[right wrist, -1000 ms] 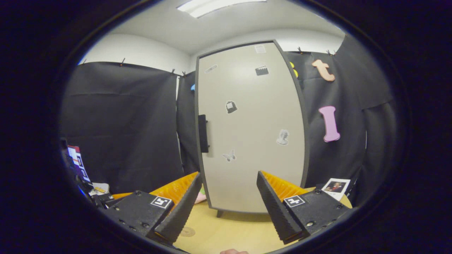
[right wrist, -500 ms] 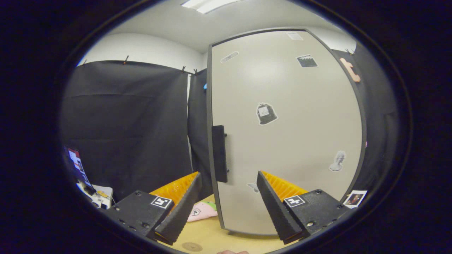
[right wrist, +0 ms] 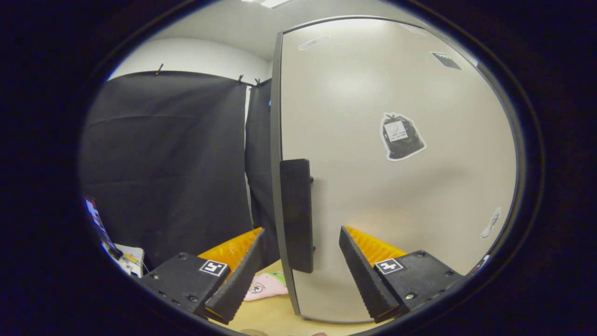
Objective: Open the cabinet door with the right hand, grasp the bottle in the cabinet with the left hand and place it on the coaster, then close the cabinet door with the right hand.
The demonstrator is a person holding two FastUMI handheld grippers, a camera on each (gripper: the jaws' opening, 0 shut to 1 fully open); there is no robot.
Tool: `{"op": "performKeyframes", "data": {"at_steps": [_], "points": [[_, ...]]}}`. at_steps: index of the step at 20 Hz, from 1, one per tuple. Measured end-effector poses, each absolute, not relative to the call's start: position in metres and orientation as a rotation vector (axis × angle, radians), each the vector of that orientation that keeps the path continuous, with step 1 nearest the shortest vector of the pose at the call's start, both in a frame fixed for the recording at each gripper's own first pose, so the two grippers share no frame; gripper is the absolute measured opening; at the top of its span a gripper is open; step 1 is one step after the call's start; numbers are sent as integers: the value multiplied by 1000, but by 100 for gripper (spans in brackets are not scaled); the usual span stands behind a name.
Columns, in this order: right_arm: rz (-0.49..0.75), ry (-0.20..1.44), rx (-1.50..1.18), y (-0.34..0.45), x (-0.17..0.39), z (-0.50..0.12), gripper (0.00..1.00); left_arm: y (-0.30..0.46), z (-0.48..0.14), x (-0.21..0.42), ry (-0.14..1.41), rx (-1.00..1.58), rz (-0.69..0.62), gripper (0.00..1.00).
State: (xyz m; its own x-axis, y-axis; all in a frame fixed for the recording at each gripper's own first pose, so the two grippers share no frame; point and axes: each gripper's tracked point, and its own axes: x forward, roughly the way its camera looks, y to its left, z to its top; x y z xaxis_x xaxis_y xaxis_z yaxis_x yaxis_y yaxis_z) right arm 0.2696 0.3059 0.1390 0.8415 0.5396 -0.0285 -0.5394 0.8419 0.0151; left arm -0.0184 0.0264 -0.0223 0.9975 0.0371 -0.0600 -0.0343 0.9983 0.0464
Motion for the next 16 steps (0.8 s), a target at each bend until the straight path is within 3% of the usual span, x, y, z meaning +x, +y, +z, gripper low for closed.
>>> {"op": "performKeyframes", "data": {"at_steps": [8, 9, 10, 13, 16], "points": [[486, -8, -58, 311, 283, 142, 53, 28, -23, -16, 66, 37, 31, 95], [485, -12, -47, 309, 284, 144, 41, 29, -23, -16, 63, 37, 33, 95], [491, -8, -31, 310, 285, 141, 36, 30, -22, -16, 61, 35, 36, 95], [494, 3, -26, 309, 285, 142, 25, 33, -21, -16, 59, 34, 40, 95], [510, 19, -21, 309, 281, 140, 20, 36, -19, -17, 57, 36, 46, 95]]}}
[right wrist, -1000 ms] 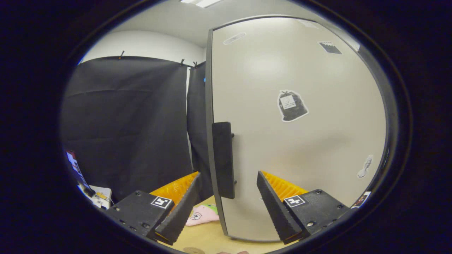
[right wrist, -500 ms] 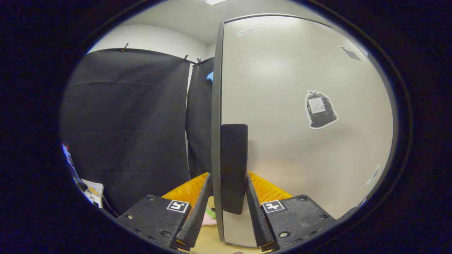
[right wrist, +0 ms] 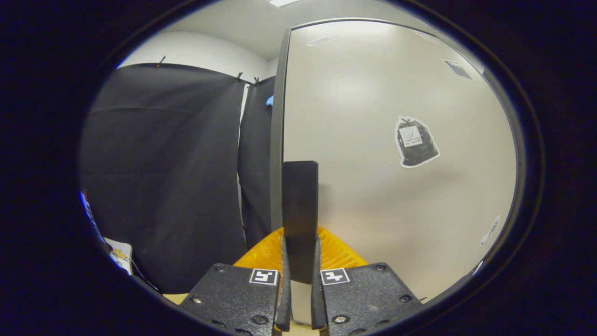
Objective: Open the cabinet door with the right hand, grasp the bottle in the cabinet with the left hand and place it on the coaster, then close the cabinet door with the right hand.
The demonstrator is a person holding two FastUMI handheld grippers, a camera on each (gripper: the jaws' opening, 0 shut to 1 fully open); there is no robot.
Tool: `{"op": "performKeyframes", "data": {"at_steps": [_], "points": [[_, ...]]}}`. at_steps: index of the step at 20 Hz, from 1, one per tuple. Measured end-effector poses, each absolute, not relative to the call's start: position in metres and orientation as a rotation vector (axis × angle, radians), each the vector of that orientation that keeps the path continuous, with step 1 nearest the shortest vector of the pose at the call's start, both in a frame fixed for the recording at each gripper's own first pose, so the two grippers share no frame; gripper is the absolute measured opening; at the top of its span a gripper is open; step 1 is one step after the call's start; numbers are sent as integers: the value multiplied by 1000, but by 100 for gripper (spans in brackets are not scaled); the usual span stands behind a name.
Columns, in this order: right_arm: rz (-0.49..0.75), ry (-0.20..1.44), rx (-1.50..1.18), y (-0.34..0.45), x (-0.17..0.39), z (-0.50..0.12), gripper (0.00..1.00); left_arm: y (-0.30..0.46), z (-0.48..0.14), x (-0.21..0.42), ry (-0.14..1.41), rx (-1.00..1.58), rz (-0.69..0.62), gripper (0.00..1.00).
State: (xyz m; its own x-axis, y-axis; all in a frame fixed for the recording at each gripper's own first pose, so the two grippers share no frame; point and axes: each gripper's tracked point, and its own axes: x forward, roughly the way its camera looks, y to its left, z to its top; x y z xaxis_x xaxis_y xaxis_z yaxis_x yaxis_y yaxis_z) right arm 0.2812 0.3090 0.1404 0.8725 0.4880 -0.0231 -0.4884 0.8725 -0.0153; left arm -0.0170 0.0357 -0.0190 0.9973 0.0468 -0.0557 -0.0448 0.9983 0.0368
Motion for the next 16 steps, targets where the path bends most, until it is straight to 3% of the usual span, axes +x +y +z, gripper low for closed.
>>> {"op": "performKeyframes", "data": {"at_steps": [4, 10, 16], "points": [[561, 22, -25, 306, 265, 141, 20, 38, -19, -16, 52, 38, 45, 95], [642, -5, -15, 286, 195, 145, 20, 29, -12, -31, 40, 44, 35, 95], [653, -23, -14, 251, 154, 144, 20, 19, -13, -34, 39, 39, 11, 95]]}}
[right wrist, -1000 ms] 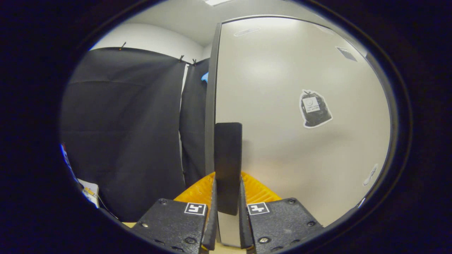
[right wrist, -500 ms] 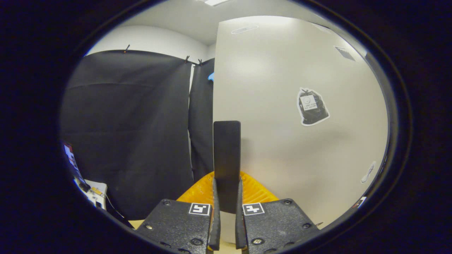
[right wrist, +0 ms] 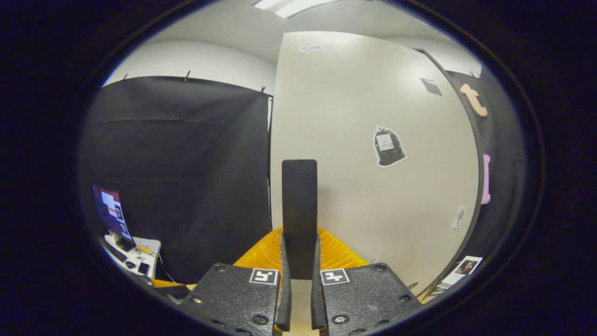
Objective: Open the cabinet door with the right hand, grasp the bottle in the cabinet with the left hand and place it on the coaster, then close the cabinet door with the right hand.
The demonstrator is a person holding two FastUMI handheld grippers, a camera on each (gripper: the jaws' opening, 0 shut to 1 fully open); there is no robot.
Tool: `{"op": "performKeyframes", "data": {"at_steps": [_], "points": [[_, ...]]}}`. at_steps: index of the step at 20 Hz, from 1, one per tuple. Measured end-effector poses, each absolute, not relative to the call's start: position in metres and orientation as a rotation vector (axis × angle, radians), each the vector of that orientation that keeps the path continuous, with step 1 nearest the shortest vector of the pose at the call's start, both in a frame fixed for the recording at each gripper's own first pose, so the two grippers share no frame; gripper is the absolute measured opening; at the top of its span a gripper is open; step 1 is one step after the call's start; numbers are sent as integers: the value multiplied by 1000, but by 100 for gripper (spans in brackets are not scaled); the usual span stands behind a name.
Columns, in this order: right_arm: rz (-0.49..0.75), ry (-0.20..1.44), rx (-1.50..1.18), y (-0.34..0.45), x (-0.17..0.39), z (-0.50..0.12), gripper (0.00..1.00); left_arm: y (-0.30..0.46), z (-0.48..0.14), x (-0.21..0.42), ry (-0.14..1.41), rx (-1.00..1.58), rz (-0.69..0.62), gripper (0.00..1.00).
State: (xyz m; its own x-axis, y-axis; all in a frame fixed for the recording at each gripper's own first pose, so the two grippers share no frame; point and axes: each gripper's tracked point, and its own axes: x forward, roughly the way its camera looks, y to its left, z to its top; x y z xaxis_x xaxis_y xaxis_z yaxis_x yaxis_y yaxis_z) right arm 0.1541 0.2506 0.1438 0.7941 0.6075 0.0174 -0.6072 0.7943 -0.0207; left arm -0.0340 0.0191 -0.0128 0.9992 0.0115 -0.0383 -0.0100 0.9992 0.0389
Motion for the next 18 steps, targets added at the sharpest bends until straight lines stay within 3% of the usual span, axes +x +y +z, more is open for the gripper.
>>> {"op": "performKeyframes", "data": {"at_steps": [10, 18], "points": [[642, -15, -18, 172, 85, 148, 20, -6, -8, -35, 28, 39, -36, 95], [533, -31, -5, 131, 64, 141, 19, -31, -11, -29, 38, 33, -77, 95]]}}
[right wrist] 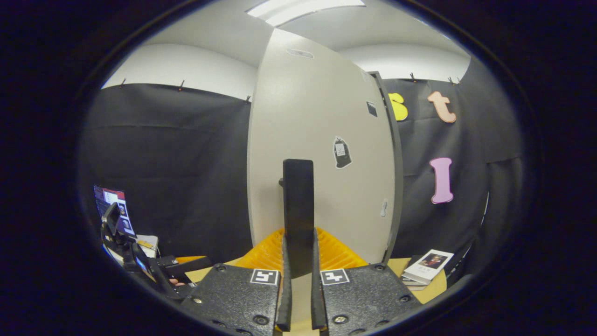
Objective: Open the cabinet door with the right hand, grasp the bottle in the cabinet with the left hand and place it on the coaster, then close the cabinet door with the right hand.
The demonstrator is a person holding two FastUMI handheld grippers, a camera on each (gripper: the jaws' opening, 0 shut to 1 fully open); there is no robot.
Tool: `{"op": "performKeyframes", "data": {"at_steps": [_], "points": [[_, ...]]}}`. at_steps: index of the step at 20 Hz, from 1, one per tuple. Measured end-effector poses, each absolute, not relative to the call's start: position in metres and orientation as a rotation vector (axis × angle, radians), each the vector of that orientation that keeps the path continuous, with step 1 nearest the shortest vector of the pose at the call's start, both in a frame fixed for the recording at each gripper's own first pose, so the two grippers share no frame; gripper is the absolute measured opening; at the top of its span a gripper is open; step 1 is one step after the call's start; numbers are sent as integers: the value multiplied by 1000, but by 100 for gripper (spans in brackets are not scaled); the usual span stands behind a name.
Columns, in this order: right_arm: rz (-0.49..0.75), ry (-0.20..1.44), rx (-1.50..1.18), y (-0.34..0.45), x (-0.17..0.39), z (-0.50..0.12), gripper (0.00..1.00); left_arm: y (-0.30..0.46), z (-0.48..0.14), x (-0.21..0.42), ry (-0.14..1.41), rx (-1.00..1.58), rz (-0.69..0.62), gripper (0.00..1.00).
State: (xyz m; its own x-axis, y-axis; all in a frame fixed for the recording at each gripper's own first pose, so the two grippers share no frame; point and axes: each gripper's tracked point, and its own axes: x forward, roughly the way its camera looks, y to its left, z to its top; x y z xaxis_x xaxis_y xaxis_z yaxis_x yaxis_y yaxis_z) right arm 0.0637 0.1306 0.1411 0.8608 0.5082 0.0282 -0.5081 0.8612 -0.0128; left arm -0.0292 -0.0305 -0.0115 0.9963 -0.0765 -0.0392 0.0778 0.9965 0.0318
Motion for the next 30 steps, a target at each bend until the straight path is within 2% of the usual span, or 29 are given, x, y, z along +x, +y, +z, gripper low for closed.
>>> {"op": "performKeyframes", "data": {"at_steps": [10, 16, 24, 30], "points": [[381, -38, 10, 93, 50, 136, 19, -57, -19, -24, 51, 27, -113, 95], [241, -60, 16, 63, 63, 137, 10, -71, -22, -22, 55, 33, -130, 95], [173, -70, 51, 36, 71, 140, 4, -79, -25, -23, 63, 49, -138, 95], [193, -59, 73, 30, 68, 137, 4, -85, -27, -24, 64, 49, -128, 95]]}}
